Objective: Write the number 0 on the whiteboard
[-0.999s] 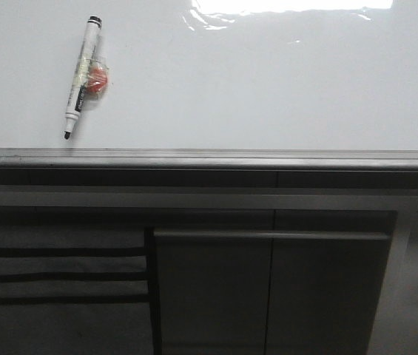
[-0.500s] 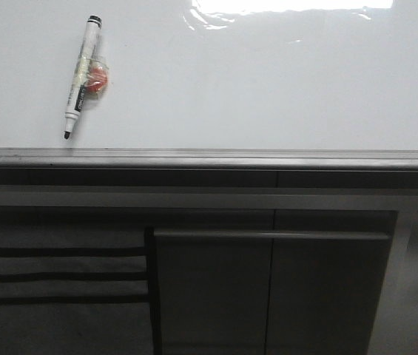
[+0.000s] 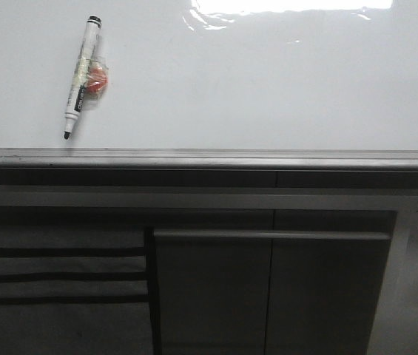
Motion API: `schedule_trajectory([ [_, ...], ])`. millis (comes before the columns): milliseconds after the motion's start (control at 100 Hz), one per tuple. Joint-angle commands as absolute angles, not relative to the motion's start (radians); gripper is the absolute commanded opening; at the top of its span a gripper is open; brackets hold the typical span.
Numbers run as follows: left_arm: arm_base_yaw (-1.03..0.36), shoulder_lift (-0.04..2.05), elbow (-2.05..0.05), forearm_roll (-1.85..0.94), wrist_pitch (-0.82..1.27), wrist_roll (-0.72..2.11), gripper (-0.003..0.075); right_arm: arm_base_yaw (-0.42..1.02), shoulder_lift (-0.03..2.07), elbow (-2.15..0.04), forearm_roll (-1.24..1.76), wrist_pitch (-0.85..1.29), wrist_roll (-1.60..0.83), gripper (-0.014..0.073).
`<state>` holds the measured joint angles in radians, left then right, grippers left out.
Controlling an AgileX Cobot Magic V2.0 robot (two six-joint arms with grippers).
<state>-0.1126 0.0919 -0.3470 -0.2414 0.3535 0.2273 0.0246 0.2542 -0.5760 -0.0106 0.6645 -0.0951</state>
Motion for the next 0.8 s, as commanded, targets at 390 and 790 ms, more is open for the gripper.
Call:
schedule_trajectory([
  [390,-0.120,0.226,-0.496,-0.240,0.333,0.220,-0.0020,0.025,0.417,-0.748,0.034,0.642,-0.114,-0.0073],
  [790,-0.142,0.294,-0.504,-0.222,0.361,0.258,0.0389,0.025,0.417,-0.748,0.034,0.653,-0.114,0.0249],
])
